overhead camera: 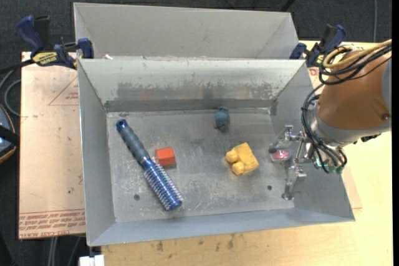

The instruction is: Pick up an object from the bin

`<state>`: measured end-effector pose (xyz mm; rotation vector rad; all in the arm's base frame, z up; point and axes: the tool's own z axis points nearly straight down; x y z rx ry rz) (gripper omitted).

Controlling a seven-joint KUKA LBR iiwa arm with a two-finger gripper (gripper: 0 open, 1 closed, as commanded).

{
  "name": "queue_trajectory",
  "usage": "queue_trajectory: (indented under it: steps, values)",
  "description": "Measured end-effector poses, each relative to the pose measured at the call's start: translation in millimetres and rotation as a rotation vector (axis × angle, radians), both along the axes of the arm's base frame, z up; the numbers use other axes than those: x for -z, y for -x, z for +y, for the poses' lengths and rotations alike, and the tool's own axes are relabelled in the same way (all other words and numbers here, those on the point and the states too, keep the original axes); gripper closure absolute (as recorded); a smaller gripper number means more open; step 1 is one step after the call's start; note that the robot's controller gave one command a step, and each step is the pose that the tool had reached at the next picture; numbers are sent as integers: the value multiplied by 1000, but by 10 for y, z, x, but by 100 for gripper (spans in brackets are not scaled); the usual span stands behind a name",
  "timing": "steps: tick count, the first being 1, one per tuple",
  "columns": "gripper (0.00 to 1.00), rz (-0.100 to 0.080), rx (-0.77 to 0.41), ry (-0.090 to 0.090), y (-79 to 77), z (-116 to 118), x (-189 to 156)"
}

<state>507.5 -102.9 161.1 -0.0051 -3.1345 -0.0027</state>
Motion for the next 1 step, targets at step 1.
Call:
queue_trajectory:
  steps: [1]
  values:
    - [0,-14,65,2,-339,455,678]
